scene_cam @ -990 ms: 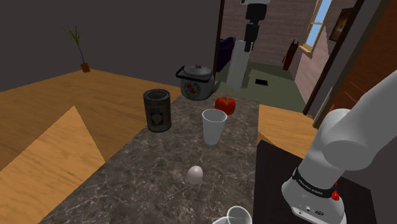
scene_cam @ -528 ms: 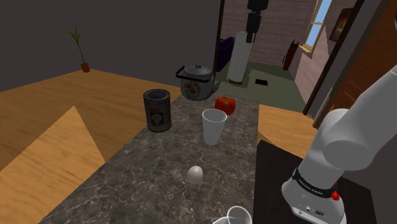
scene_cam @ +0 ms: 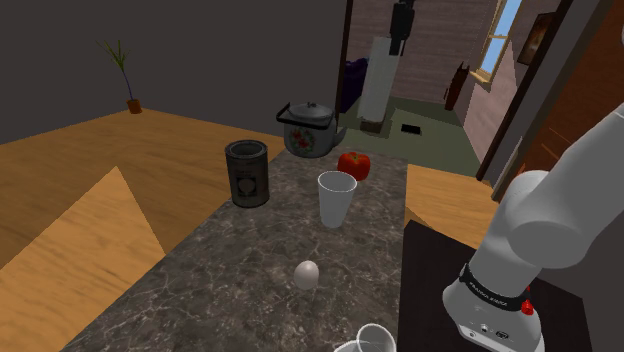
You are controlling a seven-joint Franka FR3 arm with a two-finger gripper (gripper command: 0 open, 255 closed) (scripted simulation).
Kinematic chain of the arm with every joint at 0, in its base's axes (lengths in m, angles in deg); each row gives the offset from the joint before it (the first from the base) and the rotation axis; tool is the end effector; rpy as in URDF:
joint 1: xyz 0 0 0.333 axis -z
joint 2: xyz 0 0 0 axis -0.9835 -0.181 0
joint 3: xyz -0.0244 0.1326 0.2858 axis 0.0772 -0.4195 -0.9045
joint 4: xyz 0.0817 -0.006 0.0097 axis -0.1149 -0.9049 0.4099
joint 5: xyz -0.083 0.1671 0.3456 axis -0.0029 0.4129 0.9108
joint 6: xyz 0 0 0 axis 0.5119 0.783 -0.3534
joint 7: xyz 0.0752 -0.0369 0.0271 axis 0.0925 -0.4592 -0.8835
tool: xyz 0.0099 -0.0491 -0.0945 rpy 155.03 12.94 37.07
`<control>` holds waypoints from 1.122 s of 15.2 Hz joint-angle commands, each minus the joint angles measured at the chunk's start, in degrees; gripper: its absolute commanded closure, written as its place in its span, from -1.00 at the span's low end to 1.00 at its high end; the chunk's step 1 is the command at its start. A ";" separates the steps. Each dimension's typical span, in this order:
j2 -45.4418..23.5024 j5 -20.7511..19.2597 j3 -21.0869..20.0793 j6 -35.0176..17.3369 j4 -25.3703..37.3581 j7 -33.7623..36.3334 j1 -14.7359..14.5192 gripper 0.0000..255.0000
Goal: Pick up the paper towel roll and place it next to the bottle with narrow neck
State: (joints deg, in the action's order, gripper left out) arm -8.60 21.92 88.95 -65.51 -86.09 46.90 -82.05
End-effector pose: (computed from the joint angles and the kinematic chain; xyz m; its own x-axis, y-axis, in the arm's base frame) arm 0.4053 -0.1212 0.7304 0.9836 0.1775 -0.0312 0.1758 -0.9830 -0.0522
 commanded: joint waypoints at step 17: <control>14.22 8.01 -19.69 0.37 -13.15 26.63 -5.82 1.00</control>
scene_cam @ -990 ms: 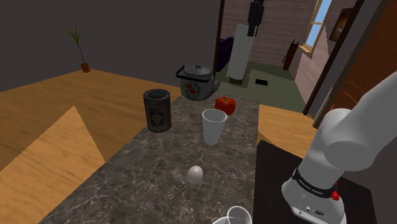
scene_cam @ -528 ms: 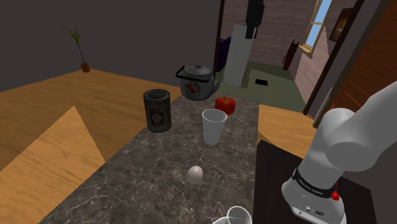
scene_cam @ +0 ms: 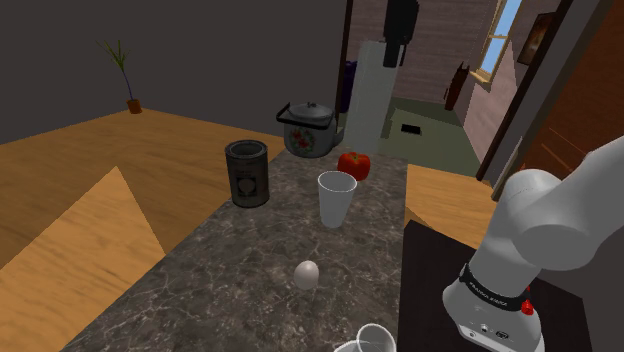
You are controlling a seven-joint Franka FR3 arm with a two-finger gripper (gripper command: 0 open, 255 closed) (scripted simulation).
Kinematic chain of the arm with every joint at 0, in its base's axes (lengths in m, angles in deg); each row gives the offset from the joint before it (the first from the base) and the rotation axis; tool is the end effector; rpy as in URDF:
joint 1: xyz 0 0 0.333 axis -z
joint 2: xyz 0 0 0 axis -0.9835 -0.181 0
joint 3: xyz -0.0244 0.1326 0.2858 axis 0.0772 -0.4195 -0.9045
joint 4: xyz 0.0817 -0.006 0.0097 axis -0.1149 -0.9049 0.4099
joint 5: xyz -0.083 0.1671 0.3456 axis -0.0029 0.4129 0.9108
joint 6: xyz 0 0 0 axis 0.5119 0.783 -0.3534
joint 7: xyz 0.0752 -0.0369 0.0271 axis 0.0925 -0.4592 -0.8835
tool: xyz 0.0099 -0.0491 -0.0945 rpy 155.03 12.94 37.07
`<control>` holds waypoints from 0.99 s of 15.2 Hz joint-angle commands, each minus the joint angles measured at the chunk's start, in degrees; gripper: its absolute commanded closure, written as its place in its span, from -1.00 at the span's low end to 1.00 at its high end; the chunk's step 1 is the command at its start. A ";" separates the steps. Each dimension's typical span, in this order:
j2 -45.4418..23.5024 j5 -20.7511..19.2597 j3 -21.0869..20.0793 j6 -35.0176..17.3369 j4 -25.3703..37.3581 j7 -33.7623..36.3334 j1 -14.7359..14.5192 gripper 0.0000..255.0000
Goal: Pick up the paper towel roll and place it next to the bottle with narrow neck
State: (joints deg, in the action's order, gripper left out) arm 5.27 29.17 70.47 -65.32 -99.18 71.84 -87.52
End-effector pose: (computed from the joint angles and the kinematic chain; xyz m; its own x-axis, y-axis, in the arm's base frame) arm 0.3281 0.0872 0.7287 0.9836 0.1774 -0.0312 0.1757 -0.9831 -0.0512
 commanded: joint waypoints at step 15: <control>-2.85 9.49 -19.37 -1.51 4.84 24.42 -4.15 1.00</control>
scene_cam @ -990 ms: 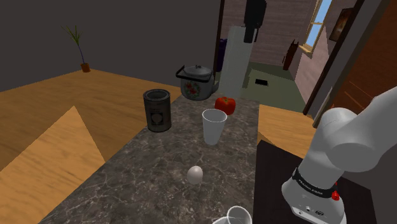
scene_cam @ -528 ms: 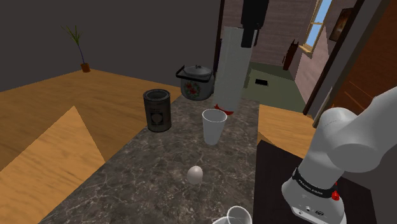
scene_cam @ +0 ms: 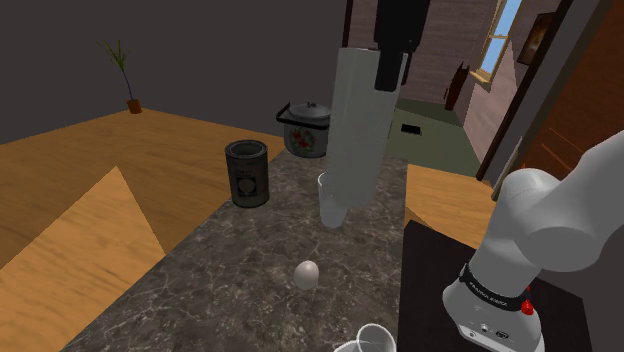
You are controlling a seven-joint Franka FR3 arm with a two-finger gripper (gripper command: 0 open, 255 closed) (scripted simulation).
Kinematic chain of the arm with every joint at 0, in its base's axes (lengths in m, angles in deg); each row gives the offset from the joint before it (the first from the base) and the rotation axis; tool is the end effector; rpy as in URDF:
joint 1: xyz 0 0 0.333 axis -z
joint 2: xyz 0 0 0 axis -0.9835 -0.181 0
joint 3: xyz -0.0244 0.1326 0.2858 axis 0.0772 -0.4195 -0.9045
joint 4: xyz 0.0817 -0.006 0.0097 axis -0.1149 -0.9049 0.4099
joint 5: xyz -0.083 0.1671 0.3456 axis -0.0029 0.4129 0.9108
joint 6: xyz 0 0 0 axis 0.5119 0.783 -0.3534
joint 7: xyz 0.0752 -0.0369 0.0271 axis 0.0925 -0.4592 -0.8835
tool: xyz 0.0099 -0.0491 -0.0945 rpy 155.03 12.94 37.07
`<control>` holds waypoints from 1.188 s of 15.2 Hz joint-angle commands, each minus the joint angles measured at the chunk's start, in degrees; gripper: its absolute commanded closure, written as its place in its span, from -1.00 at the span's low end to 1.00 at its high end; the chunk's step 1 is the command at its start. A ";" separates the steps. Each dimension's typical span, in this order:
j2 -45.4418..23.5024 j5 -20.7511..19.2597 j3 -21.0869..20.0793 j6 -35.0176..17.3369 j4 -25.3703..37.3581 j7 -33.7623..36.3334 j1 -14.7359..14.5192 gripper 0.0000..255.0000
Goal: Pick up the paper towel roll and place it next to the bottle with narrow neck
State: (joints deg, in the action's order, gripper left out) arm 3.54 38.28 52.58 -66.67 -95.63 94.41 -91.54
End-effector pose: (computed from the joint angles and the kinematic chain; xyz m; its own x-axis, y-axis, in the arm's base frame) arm 0.2553 0.2718 0.7288 0.9836 0.1778 -0.0311 0.1761 -0.9831 -0.0505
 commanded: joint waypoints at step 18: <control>-34.14 -15.65 -33.91 -2.26 30.00 39.91 -8.23 1.00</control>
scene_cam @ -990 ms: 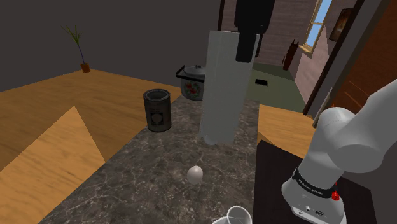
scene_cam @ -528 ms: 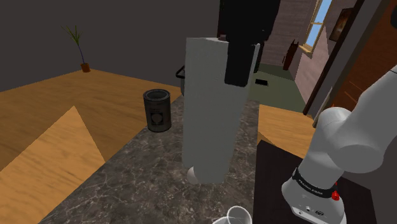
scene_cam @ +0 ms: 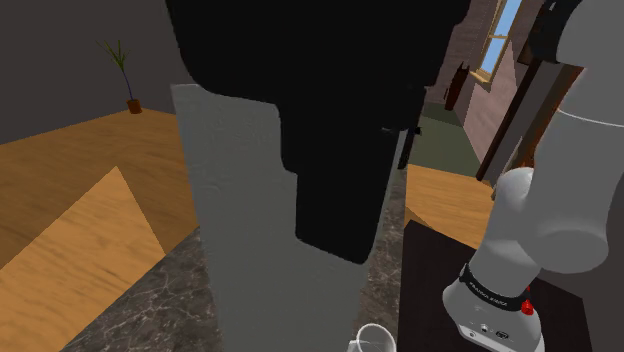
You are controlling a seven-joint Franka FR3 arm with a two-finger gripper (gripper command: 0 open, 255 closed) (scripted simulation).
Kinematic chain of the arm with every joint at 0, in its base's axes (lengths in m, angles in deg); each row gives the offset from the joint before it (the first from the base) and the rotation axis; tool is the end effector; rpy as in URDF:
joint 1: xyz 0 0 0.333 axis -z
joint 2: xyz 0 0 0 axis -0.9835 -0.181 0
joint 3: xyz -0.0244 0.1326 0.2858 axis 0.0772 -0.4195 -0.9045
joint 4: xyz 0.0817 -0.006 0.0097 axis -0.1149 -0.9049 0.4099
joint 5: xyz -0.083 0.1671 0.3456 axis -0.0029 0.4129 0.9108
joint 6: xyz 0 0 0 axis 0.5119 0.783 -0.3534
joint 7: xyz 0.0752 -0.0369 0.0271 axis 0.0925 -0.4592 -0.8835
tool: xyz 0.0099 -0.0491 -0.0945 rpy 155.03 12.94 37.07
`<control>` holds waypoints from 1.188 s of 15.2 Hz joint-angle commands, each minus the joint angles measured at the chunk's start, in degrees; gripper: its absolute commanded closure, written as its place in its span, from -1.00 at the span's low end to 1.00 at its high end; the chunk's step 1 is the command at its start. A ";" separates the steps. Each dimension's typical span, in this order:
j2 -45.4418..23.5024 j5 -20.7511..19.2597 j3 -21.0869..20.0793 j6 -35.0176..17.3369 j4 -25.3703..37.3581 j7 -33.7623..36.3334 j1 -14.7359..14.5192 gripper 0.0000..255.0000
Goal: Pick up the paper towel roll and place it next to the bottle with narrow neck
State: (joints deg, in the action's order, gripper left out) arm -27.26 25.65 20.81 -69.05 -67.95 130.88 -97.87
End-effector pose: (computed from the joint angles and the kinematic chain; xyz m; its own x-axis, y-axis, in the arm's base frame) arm 0.1748 0.4948 0.7311 0.9826 0.1827 -0.0325 0.1809 -0.9822 -0.0498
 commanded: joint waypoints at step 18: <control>-10.78 -9.73 -4.81 -9.25 -2.78 10.84 -7.88 1.00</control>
State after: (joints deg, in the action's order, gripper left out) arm -38.73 15.28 16.05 -77.27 -69.28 142.06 -106.50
